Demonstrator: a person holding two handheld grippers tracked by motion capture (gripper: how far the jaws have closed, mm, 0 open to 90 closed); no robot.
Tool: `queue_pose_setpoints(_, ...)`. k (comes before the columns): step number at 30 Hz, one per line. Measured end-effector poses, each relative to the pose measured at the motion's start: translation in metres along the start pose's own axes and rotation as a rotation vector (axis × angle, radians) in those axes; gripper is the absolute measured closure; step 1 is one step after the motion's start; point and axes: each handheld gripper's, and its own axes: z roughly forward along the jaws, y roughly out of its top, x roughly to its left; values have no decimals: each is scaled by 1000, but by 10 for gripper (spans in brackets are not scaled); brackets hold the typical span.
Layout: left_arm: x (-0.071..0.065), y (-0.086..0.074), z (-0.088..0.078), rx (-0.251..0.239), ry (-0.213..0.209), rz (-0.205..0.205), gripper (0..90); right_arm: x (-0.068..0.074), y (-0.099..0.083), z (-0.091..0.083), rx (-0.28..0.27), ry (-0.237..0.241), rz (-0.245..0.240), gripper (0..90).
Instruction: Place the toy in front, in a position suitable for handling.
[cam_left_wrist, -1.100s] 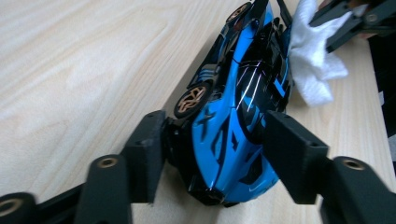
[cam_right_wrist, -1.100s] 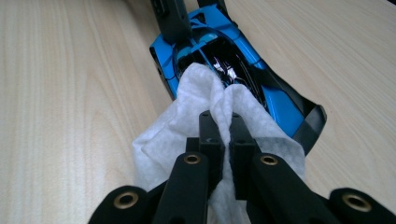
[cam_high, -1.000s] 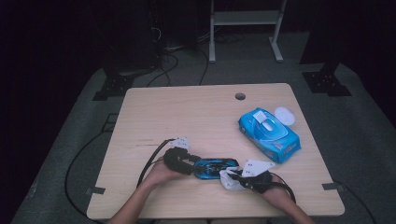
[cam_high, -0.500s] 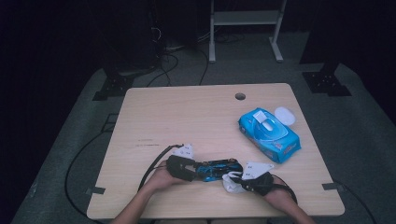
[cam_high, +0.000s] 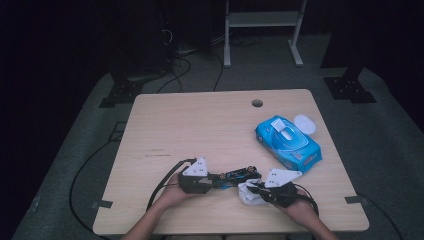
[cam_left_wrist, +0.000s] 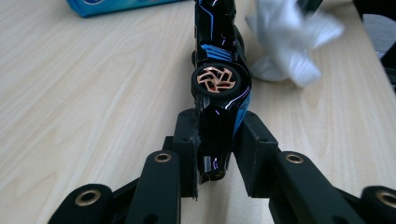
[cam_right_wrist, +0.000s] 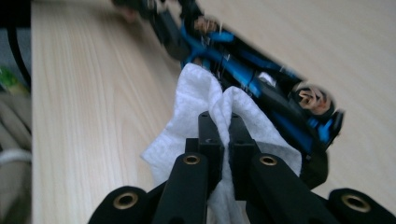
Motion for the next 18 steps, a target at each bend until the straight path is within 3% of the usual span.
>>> queue_pose_setpoints(5,-1,-1,-2,0,14,20,714,-4,23,-3,-35,-50,9,871)
queue_pose_setpoints(8,-1,-2,-2,-6,18,18,715,-8,37,7,-23,-69,24,871)
queue_pose_setpoints(13,-1,-3,-2,-15,16,8,715,-5,55,36,-2,-18,60,870)
queue_pose_setpoints(18,1,-6,-4,-20,20,-11,714,1,65,59,25,5,50,869)
